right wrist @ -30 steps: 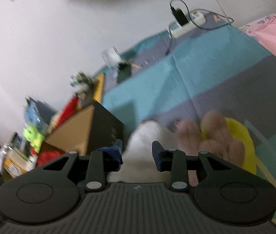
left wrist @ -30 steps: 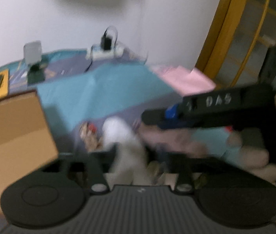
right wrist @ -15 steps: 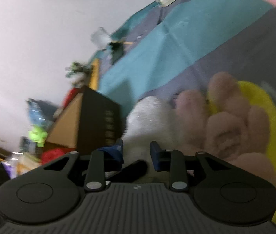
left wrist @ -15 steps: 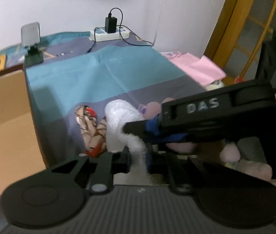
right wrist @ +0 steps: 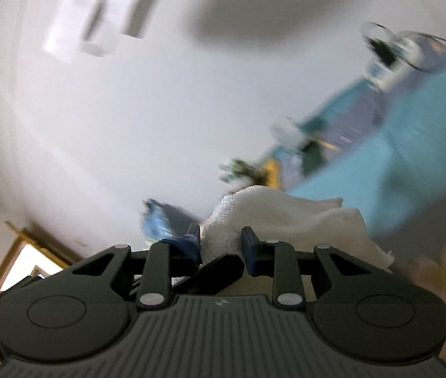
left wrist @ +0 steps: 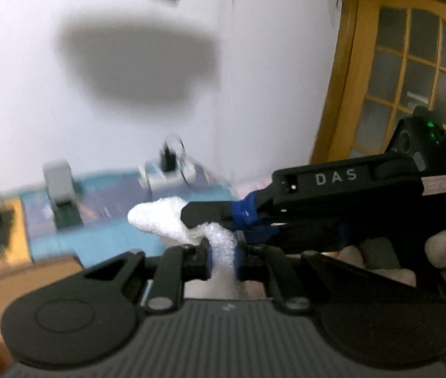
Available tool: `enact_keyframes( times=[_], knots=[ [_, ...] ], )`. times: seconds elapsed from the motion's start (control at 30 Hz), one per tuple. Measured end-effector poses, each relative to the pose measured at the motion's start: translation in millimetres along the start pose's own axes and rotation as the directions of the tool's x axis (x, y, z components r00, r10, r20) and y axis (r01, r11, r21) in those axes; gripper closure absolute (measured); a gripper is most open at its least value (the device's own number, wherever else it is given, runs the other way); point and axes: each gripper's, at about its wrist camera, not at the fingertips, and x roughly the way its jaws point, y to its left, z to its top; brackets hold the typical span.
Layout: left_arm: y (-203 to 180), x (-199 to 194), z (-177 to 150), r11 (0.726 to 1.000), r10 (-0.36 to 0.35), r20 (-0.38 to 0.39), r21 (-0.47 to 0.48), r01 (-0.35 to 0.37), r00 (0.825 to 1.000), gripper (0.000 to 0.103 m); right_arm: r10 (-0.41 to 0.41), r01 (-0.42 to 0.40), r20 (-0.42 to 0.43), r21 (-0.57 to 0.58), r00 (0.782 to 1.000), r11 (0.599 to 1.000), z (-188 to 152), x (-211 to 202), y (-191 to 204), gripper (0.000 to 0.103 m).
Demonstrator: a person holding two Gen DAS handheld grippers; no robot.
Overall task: Organize soft objects
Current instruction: 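Grasp the white fluffy towel with the right gripper and lift it, then lower the white towel into the box beside the red bundle, release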
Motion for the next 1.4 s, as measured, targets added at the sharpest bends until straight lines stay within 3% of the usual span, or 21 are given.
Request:
enact_keyframes(
  times=[0.2,0.37,0.53,0.73,0.9,1.03,1.1,1.17,1.23,1.27,1.4],
  knots=[
    [29,-43,30,0.989,0.121,0.145,0.068,-0.132,0.982,0.097,0.148,-0.143,0.041,-0.108,0.988,0.984,19,40,52,0.093],
    [61,-61,31,0.968,0.222,0.174,0.075,-0.238,0.959,0.097,0.222,-0.217,0.02,-0.15,0.975,0.965,17,88,74,0.093],
    [105,-56,-5,0.956,0.29,0.069,0.028,-0.292,0.955,0.096,0.164,-0.174,-0.07,-0.169,0.984,0.97,-17,141,69,0.093],
    [144,-39,-66,0.92,0.392,-0.144,0.04,-0.39,0.909,0.096,0.033,-0.061,-0.214,-0.125,0.976,0.99,-71,190,42,0.093],
    [156,-36,-99,0.921,0.382,-0.269,0.037,-0.387,0.884,0.095,-0.102,0.069,-0.298,-0.12,0.949,0.99,-103,209,37,0.092],
    [165,-39,-114,0.912,0.395,-0.353,0.038,-0.409,0.848,0.088,-0.191,0.155,-0.383,-0.122,0.904,0.98,-116,225,37,0.088],
    [169,-46,-123,0.907,0.401,-0.366,0.028,-0.421,0.84,0.086,-0.198,0.16,-0.411,-0.125,0.89,0.979,-122,229,38,0.088],
    [173,-53,-122,0.902,0.406,-0.358,0.008,-0.432,0.841,0.077,-0.184,0.148,-0.412,-0.117,0.893,0.982,-122,225,43,0.087],
    [174,-64,-118,0.898,0.401,-0.357,-0.028,-0.439,0.844,0.049,-0.173,0.142,-0.408,-0.106,0.896,0.984,-121,221,45,0.087],
    [175,-68,-115,0.892,0.408,-0.353,-0.045,-0.45,0.842,0.042,-0.17,0.141,-0.406,-0.102,0.898,0.985,-120,220,46,0.087],
    [173,-79,-103,0.865,0.435,-0.362,-0.085,-0.494,0.824,0.04,-0.176,0.141,-0.373,-0.118,0.911,0.983,-116,210,54,0.086]
  ],
)
